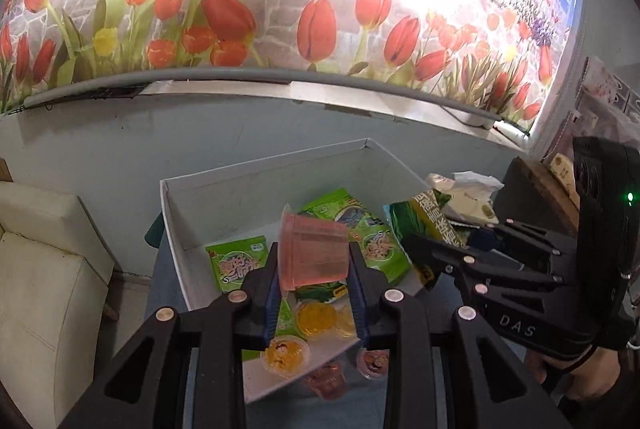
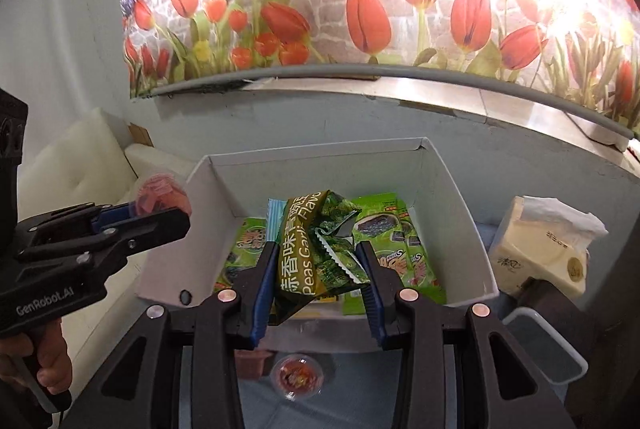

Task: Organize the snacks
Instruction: 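Carry the pea bag and pink cup into the white box and release them, then grasp a lidded pink jelly cup with the right tool while the left tool grasps another pink cup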

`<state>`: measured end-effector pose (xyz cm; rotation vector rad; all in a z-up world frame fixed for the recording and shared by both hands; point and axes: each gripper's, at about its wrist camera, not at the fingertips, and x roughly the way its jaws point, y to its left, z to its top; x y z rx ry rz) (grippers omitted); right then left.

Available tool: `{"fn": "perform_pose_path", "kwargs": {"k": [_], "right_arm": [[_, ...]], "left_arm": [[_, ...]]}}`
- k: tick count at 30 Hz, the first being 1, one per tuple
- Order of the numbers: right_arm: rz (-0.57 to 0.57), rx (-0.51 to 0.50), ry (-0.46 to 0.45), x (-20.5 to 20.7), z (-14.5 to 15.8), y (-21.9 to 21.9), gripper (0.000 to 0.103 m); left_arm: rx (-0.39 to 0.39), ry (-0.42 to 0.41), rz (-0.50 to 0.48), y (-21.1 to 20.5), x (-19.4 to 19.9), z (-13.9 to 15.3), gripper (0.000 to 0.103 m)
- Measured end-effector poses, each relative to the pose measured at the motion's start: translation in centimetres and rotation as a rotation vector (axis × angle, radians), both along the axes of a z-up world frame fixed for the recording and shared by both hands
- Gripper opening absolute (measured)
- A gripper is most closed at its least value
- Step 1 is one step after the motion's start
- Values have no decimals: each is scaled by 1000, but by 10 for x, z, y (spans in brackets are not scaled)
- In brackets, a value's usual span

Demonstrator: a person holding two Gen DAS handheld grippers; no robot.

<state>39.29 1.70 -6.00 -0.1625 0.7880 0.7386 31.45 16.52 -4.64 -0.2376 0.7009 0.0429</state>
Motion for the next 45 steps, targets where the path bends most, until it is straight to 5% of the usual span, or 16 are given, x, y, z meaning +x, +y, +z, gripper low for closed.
{"fn": "perform_pose_path", "kwargs": {"k": [4,5,6,7,8,13,16,21,31,45], "right_arm": [[-5,-34,0,13,-7,4,48],[-12,-35,10,17,-9,2,63],[-26,-28,8,19,-8,0,80],[-39,-18,1,20,-8,-4,85],[-35,-5,2,20,-7,-7,87],[-54,-21,-7,16,-6,-17,87],[-67,-10,-13,7,-5,-28,89],[-59,15,-27,-18,-2,-47,103],[-66,103,-36,-85,6,-89,103],[-43,-32,60,-98,-76,-56,103]], "left_arm": [[6,34,-5,6,13,-17,39],[13,39,-1,6,13,-19,46],[26,41,5,7,14,-21,70],[47,29,28,9,12,-22,94],[53,3,49,11,9,-21,100],[31,-19,61,16,1,-15,101],[82,-27,53,8,-5,-9,102],[96,-30,43,-3,-17,3,103],[88,-85,4,-35,-77,18,103],[47,-29,8,-64,-180,-30,103]]}}
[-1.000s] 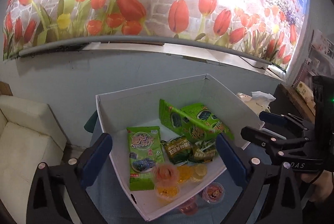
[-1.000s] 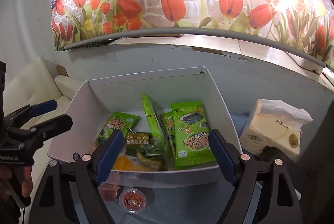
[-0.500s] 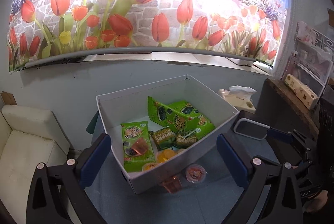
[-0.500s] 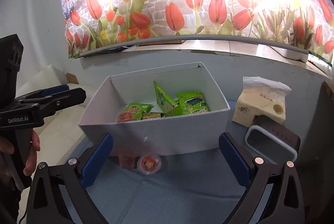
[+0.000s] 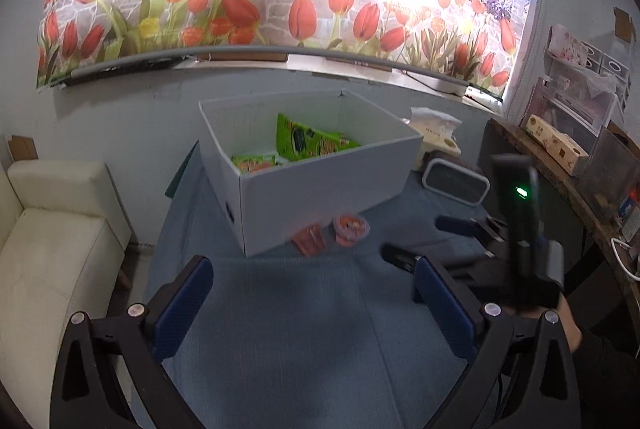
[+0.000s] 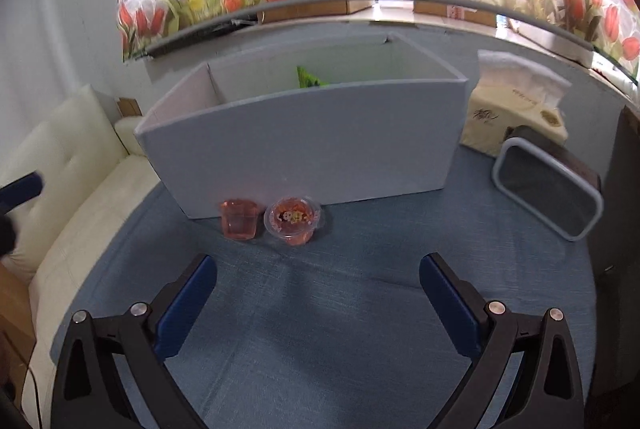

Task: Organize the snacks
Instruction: 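Grasp a lidded pink jelly cup with the right tool while the left tool grasps another pink cup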

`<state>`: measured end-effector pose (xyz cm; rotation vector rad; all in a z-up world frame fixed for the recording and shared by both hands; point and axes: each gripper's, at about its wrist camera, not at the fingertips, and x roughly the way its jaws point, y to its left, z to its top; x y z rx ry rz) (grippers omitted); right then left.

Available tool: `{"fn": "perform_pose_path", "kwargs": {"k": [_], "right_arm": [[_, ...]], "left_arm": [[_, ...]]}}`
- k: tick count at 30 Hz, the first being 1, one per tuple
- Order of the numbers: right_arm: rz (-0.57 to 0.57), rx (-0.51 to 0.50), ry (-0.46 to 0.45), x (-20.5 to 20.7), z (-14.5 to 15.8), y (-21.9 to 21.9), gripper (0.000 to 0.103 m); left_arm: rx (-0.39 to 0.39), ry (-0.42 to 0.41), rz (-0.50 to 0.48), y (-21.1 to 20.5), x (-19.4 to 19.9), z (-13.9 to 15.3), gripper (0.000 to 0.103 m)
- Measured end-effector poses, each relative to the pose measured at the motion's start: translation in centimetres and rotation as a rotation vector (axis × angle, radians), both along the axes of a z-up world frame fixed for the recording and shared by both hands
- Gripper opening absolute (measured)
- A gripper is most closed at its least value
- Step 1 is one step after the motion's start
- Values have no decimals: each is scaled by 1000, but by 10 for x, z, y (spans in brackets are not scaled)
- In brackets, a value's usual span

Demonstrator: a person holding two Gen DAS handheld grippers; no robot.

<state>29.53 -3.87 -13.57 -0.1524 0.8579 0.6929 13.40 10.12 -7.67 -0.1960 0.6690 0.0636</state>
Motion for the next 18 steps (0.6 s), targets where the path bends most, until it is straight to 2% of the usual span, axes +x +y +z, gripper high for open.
{"fn": "perform_pose_path", "kwargs": {"k": [4,7,11,13,15,17,18], "right_arm": [[5,-37,-9,15,-18,22,103],[-7,-30,10,29,-27,31,103],[-16,-41,6,40,-34,39,102],[-15,-49,15,45,-37,43,88],[11,-66,49,49,-42,49,63],[28,-85,59,49,-46,54,50],[36,-89,51,47,-46,54,50]], "left_arm": [[5,22,15,2,-15,-14,103],[-23,42,23,9,-23,-25,103],[-12,65,37,15,-24,-35,103],[-16,68,43,18,-23,-38,103],[-15,71,49,19,-21,-40,103],[-15,67,56,19,-18,-40,103],[-14,64,54,19,-16,-41,103]]}}
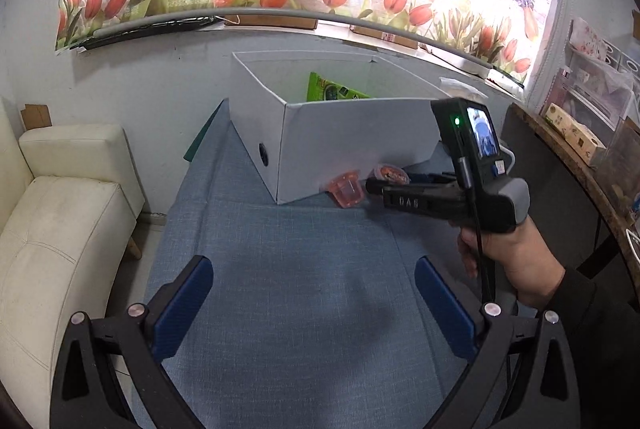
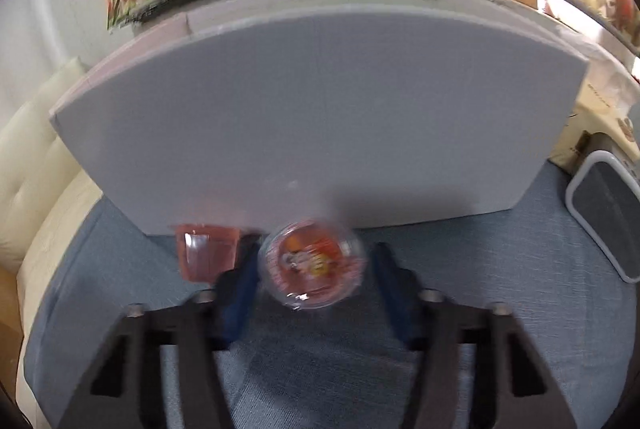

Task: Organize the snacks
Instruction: 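Grasp a lidded pink jelly cup with the right tool while the left tool grasps another pink cup, then carry both pink jelly cups into the white box and release them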

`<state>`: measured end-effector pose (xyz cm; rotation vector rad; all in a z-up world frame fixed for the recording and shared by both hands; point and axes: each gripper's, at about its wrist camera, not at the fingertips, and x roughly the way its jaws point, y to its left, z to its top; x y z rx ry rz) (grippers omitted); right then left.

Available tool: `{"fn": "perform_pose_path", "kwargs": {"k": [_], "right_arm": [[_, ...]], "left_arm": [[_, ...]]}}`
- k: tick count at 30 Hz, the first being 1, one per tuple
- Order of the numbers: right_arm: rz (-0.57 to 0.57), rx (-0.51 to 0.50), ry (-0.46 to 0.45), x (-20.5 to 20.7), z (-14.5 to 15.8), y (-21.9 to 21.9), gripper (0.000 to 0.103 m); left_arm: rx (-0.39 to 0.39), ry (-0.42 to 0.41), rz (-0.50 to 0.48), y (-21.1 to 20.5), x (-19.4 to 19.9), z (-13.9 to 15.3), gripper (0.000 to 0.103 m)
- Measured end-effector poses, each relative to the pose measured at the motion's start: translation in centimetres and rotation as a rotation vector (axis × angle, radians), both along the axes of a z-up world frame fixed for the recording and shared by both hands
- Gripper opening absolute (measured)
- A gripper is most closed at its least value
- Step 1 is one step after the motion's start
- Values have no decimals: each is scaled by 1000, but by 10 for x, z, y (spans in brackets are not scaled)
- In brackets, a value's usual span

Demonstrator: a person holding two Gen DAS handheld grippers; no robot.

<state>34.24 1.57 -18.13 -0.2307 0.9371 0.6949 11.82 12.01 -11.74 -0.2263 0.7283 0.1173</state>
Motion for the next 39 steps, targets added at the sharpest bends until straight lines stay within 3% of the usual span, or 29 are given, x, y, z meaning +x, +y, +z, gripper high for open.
{"fn": "perform_pose_path", "kwargs": {"k": [8,18,20,22,24,26,28,33,35,39], "right_arm": [[2,95,-33,-26,25,-37,50],[-24,121,-52,-78,53,-119,50],[-33,136,-50,-85,56,-133,50],[-37,150,-42,-90,56,-142,50],[-44,156,-48,-97,55,-152,50],[-42,168,-39,-101,55,-158,50],[-41,171,-41,-104,56,-161,50],[-36,201,-34,-109,55,-166,50],[-33,212,-33,-109,55,-165,50],[-23,225,-36,-107,57,-158,50]], "left_arm": [[-17,35,2,0,51,-14,103],[16,142,142,-21,137,-52,102],[46,155,195,-25,149,-59,97],[65,195,248,-28,162,-69,79],[65,240,290,-27,172,-78,68],[81,244,317,-28,176,-81,65],[88,231,306,-29,176,-82,47],[60,220,266,-30,161,-79,44],[49,210,237,-30,150,-76,36],[37,167,188,-26,121,-62,36]]}}
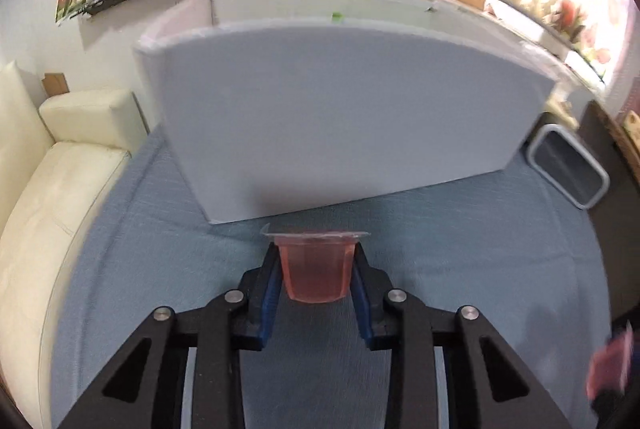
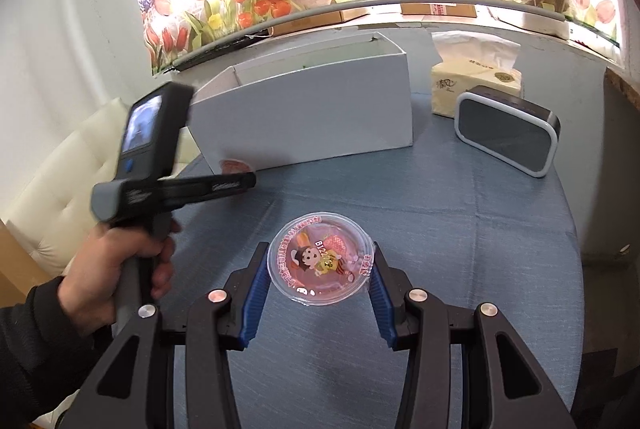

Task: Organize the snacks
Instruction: 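Carry both pink jelly cups into the white box and release them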

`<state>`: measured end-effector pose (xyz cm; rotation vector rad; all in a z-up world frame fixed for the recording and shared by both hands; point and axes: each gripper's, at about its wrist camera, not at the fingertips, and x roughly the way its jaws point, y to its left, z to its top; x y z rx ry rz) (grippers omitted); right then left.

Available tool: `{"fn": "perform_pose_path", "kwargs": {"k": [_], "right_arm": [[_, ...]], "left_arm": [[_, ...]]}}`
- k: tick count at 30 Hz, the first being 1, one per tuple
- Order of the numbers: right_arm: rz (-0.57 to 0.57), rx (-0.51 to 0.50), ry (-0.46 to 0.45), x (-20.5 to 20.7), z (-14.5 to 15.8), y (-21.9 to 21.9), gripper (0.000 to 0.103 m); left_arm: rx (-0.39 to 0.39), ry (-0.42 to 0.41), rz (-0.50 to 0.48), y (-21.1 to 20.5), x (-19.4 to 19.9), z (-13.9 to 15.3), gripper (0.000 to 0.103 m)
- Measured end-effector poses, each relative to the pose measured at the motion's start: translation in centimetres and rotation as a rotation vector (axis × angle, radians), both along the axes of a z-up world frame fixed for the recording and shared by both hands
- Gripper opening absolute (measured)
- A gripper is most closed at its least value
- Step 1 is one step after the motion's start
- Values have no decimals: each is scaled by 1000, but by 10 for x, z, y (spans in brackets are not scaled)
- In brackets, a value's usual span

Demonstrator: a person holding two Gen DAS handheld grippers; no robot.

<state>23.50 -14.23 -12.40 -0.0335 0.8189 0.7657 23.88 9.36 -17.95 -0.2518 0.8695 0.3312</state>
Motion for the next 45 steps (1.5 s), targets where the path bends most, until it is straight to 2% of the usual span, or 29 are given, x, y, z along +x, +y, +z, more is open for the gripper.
{"fn": "perform_pose_path", "kwargs": {"k": [4,10,13,19,21,24,30,32,33,34,35,36,38,42,45], "right_arm": [[15,8,-6,8,6,14,50],[49,28,-44,26,28,49,50],[64,49,-62,40,44,67,50],[81,58,-99,85,75,110,50],[78,64,-96,108,79,122,50],[62,15,-88,141,75,139,50],[-12,-39,-35,195,51,145,50],[-25,-90,-36,203,41,146,52],[-23,-116,-38,204,38,146,64],[-29,-133,-50,204,37,145,74],[-34,-136,-76,202,38,143,86],[-30,-122,-103,199,41,139,87],[-28,-124,-114,197,43,135,87],[-33,-132,-142,188,48,125,91],[-38,-150,-178,173,52,120,93]], "left_arm": [[-20,-63,-54,8,-30,24,36],[-65,-183,-131,22,-51,86,36],[-13,-243,-142,32,-47,116,36],[-17,-273,-151,57,0,148,36],[-26,-265,-168,64,24,151,36],[-58,-233,-209,71,58,145,36],[-86,-149,-236,79,109,121,36],[-81,-128,-235,79,118,110,38],[-78,-111,-240,79,122,105,49],[-78,-91,-238,79,125,101,72],[-66,-83,-222,80,125,97,84],[-51,-116,-212,81,122,97,98],[-38,-154,-214,81,116,96,103],[1,-142,-202,77,106,97,103],[76,-165,-186,69,93,105,103]]}}
